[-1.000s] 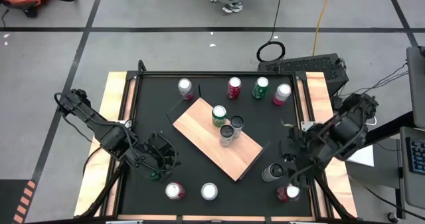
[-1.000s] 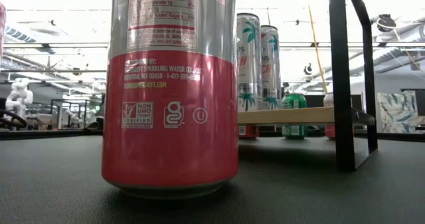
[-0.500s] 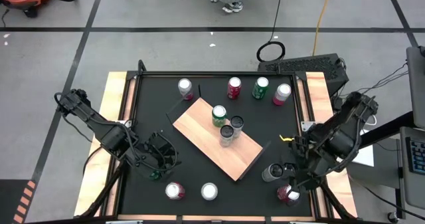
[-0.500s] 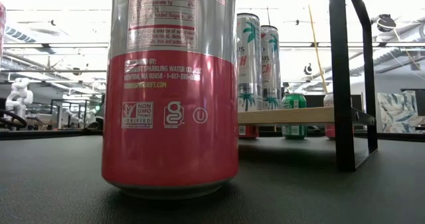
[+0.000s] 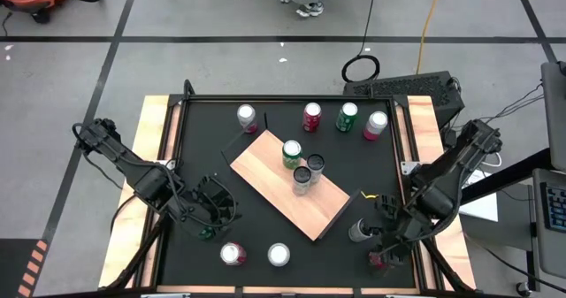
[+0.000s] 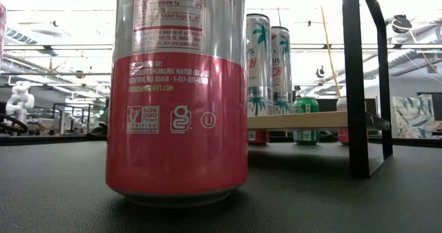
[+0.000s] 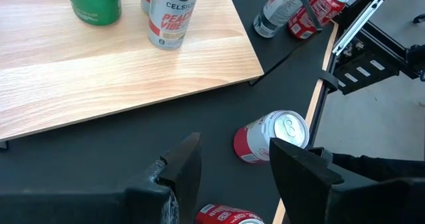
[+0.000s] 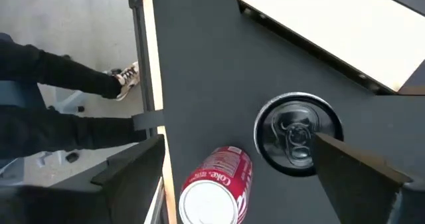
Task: Place canned beverage on shelf
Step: Put the white soda can aligned with the other white soda can
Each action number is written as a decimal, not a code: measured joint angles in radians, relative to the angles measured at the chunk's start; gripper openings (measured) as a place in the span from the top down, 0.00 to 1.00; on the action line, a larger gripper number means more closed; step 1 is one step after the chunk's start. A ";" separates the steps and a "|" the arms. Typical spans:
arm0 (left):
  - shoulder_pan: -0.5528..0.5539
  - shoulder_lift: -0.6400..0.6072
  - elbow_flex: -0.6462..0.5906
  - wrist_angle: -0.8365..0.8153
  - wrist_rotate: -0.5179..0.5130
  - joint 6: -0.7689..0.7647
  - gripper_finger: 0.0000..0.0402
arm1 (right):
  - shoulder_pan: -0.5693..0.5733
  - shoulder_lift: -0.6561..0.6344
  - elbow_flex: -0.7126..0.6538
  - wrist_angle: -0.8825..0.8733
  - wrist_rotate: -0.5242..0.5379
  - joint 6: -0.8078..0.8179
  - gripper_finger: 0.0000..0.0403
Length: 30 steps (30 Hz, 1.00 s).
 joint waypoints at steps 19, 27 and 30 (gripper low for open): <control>0.001 0.002 0.000 0.027 0.000 -0.001 0.55 | -0.009 0.015 -0.036 -0.024 0.083 -0.053 0.04; 0.001 0.015 0.000 0.029 -0.002 -0.001 0.55 | -0.036 0.070 -0.036 -0.023 0.080 -0.101 0.04; 0.000 0.016 0.000 0.035 -0.002 -0.001 0.55 | -0.044 0.087 -0.036 -0.023 0.078 -0.110 0.05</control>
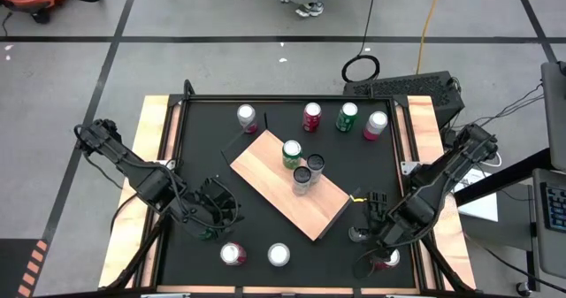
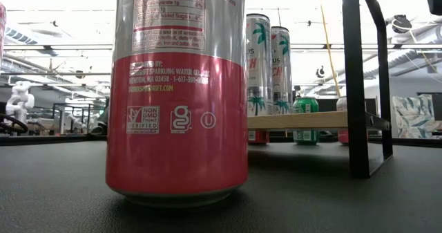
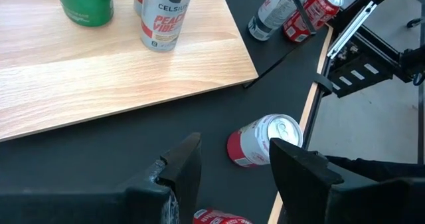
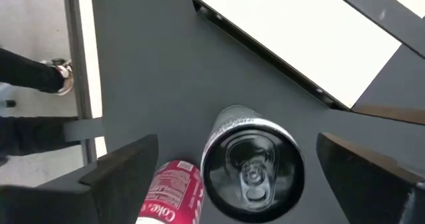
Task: Place canned beverage on shelf
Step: Put the white soda can aligned with the other white soda can
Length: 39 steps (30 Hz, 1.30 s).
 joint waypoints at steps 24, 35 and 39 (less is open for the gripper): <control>0.000 0.000 0.000 0.013 -0.008 0.001 0.55 | -0.035 0.024 -0.086 0.086 -0.079 -0.014 0.06; 0.000 0.001 0.000 0.011 -0.008 0.010 0.55 | -0.035 0.024 -0.086 0.079 -0.082 -0.013 0.09; 0.000 0.001 0.000 0.010 -0.008 0.010 0.55 | -0.035 0.024 -0.086 0.071 -0.082 -0.016 0.19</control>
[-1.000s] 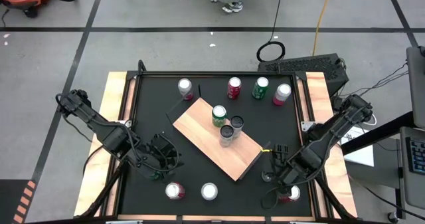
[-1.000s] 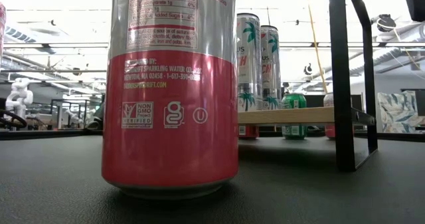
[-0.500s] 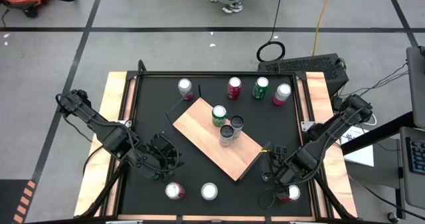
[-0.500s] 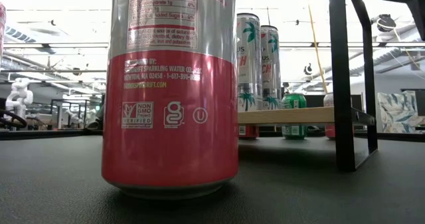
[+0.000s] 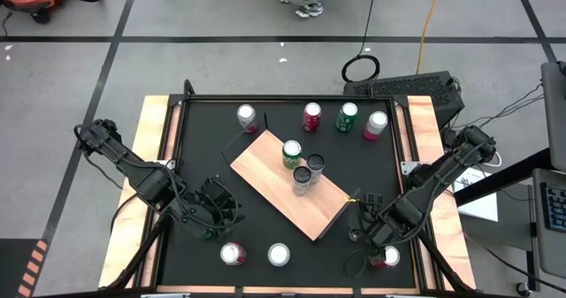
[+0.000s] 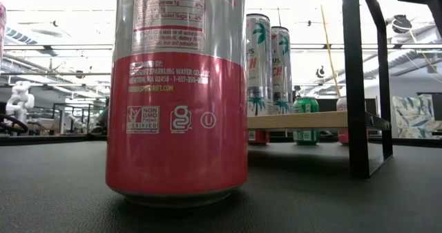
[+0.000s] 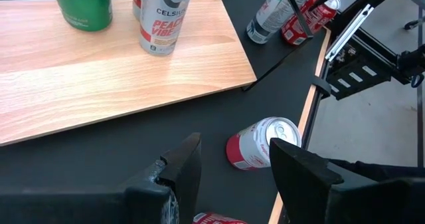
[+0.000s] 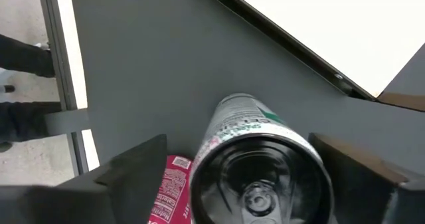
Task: Place canned beverage on shelf
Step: Put the white soda can aligned with the other white soda can
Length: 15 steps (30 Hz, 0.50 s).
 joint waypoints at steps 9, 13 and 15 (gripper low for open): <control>0.000 0.000 0.000 0.000 0.000 -0.006 0.55 | 0.000 0.000 0.000 -0.009 -0.017 -0.001 0.42; 0.000 0.000 0.000 0.000 0.000 -0.005 0.55 | 0.000 -0.007 0.000 -0.003 -0.057 0.009 0.43; 0.000 0.000 0.000 0.000 0.000 -0.004 0.55 | 0.001 -0.013 0.000 -0.004 -0.071 0.030 0.42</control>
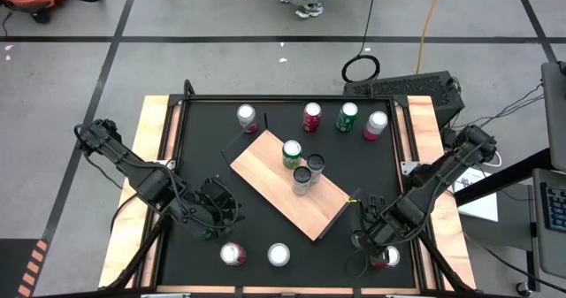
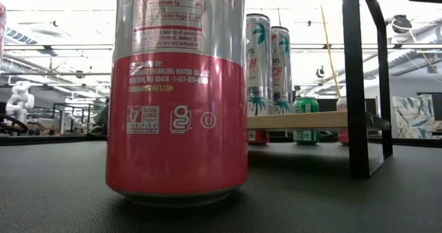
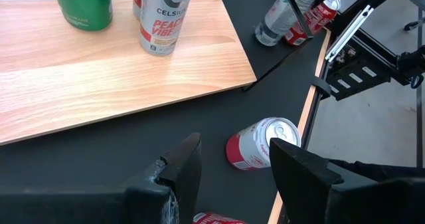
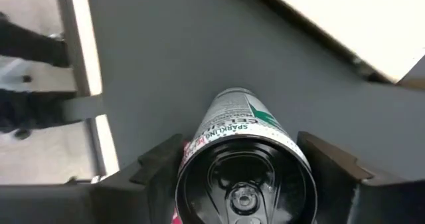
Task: Place canned beverage on shelf
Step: Put the white soda can aligned with the other white soda can
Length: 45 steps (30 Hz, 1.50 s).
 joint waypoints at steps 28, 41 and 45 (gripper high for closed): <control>0.023 0.000 0.000 0.039 -0.035 -0.021 0.55 | -0.002 -0.190 0.000 0.078 -0.001 0.300 0.44; 0.086 0.000 0.000 0.381 -0.089 0.258 0.41 | -0.003 -0.287 0.002 0.214 0.006 0.422 0.44; 0.107 0.001 0.000 0.505 -0.089 0.358 0.35 | -0.009 -0.318 0.002 0.245 0.070 0.428 0.44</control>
